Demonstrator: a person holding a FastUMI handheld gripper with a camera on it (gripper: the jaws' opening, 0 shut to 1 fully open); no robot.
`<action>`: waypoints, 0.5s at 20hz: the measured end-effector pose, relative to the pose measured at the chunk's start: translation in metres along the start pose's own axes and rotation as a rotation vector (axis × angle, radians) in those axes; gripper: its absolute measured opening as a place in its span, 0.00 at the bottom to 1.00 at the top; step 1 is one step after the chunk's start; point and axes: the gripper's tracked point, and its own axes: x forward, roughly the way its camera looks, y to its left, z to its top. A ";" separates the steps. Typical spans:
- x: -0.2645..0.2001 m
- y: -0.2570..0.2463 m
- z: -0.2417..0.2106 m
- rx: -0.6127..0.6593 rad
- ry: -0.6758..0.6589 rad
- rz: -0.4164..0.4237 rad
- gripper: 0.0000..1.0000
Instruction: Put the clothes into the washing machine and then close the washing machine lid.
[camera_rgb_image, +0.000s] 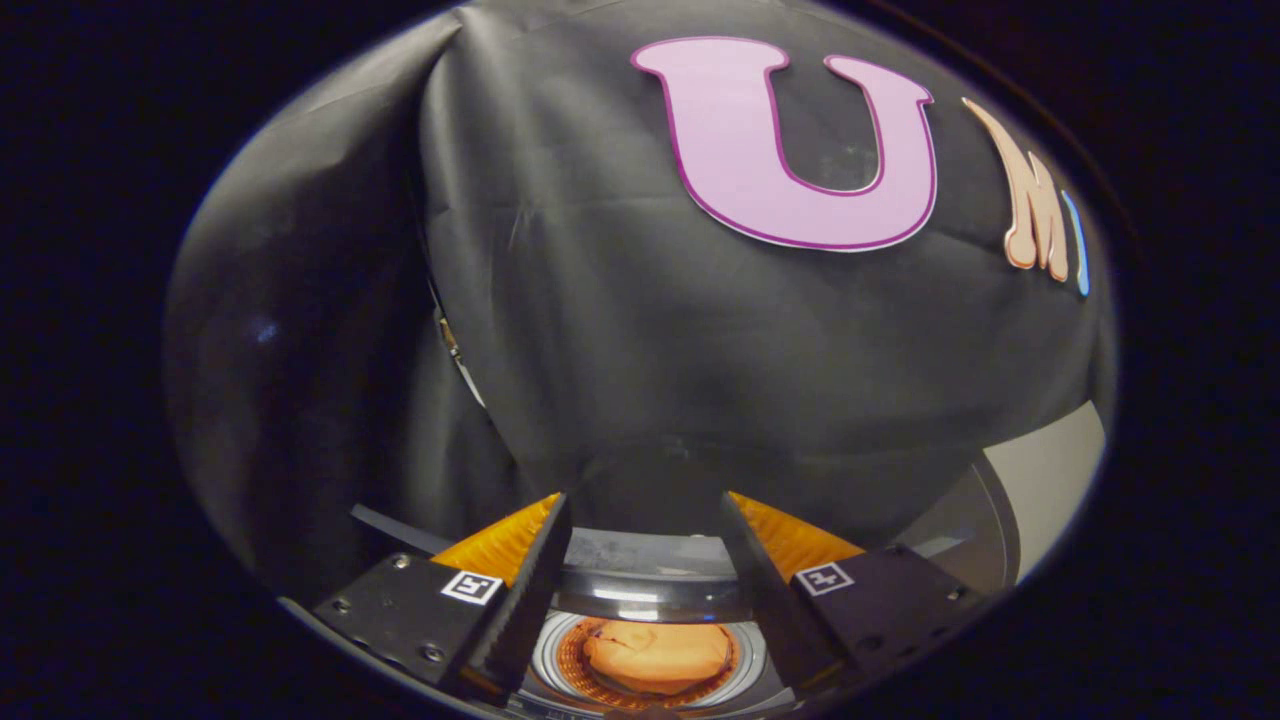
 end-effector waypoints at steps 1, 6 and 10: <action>0.000 0.000 0.000 0.002 0.002 0.006 0.91; 0.001 -0.001 0.001 -0.005 -0.022 0.017 0.91; 0.003 -0.001 0.000 -0.005 -0.047 0.020 0.91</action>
